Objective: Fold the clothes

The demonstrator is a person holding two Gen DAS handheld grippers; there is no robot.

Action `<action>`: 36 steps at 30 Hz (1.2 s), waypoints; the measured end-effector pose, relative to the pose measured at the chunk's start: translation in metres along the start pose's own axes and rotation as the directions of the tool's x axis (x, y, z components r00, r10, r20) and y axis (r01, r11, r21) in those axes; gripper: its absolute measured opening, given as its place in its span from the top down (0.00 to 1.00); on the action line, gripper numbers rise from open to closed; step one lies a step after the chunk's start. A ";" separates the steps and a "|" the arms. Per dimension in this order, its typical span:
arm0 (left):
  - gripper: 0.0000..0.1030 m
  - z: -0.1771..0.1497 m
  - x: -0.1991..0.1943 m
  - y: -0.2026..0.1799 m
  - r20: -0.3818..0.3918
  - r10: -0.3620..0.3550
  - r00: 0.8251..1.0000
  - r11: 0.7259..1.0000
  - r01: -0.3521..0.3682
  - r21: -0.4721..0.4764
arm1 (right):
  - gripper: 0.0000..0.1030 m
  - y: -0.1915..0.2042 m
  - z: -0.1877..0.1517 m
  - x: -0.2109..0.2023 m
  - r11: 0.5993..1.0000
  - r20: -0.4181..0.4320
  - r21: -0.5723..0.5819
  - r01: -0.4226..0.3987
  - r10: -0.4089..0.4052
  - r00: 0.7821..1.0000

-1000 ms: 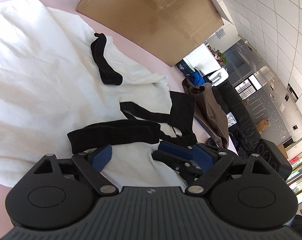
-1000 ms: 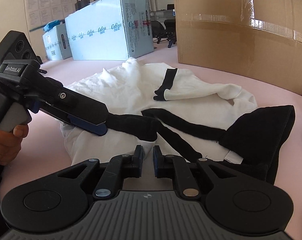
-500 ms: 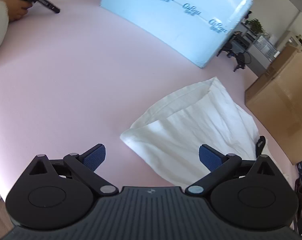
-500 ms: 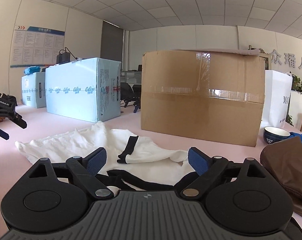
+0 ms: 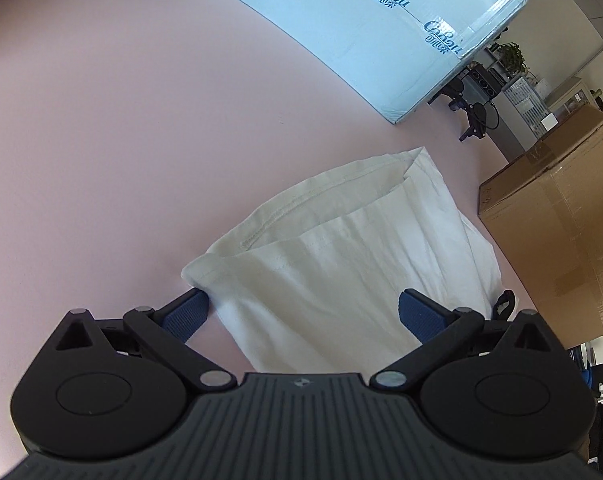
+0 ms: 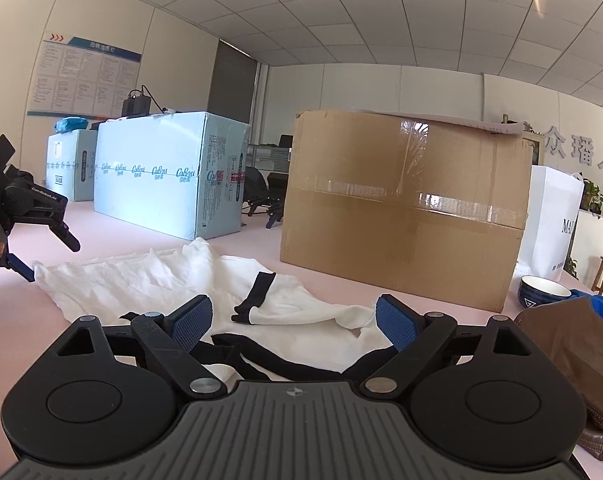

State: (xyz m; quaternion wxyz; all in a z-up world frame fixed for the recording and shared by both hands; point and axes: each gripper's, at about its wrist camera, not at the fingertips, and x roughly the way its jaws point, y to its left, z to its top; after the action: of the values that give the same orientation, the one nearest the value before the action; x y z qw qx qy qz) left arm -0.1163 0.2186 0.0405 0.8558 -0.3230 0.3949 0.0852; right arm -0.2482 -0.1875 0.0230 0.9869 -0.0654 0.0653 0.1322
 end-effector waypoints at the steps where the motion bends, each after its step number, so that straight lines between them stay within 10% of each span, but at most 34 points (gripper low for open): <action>1: 0.24 -0.001 -0.001 -0.001 0.011 0.022 1.000 1.000 -0.022 0.007 | 0.14 -0.001 0.000 -0.001 1.000 0.010 -0.003 0.001 -0.001 1.000; 8: 0.77 -0.002 -0.007 0.015 0.040 0.088 0.995 0.995 -0.086 -0.055 | 0.10 -0.005 -0.001 -0.006 0.999 0.009 0.014 -0.041 0.041 0.999; 12: 0.91 -0.003 -0.010 0.033 0.019 0.052 0.998 0.992 -0.050 -0.115 | 0.10 -0.001 -0.002 -0.009 0.997 0.026 -0.004 -0.080 0.080 0.996; 21: 0.94 -0.007 -0.016 0.046 0.012 0.014 1.000 0.992 -0.012 -0.126 | 0.10 0.002 -0.001 -0.019 0.959 0.001 0.030 -0.283 0.283 0.959; 27: 0.94 -0.007 -0.017 0.052 0.024 -0.017 1.000 0.993 0.020 -0.113 | 0.09 -0.026 -0.002 -0.032 0.758 -0.061 0.455 -0.468 0.550 0.833; 36: 0.93 -0.005 -0.014 0.054 0.037 -0.041 0.999 0.997 0.043 -0.071 | 0.10 -0.039 -0.035 -0.035 0.629 -0.209 0.754 -0.189 0.503 0.838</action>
State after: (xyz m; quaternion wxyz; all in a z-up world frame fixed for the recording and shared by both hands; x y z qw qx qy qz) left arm -0.1511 0.2593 0.0221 0.8521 -0.3601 0.3697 0.0869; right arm -0.2754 -0.2384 -0.0024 0.8529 0.3065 0.3232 0.2723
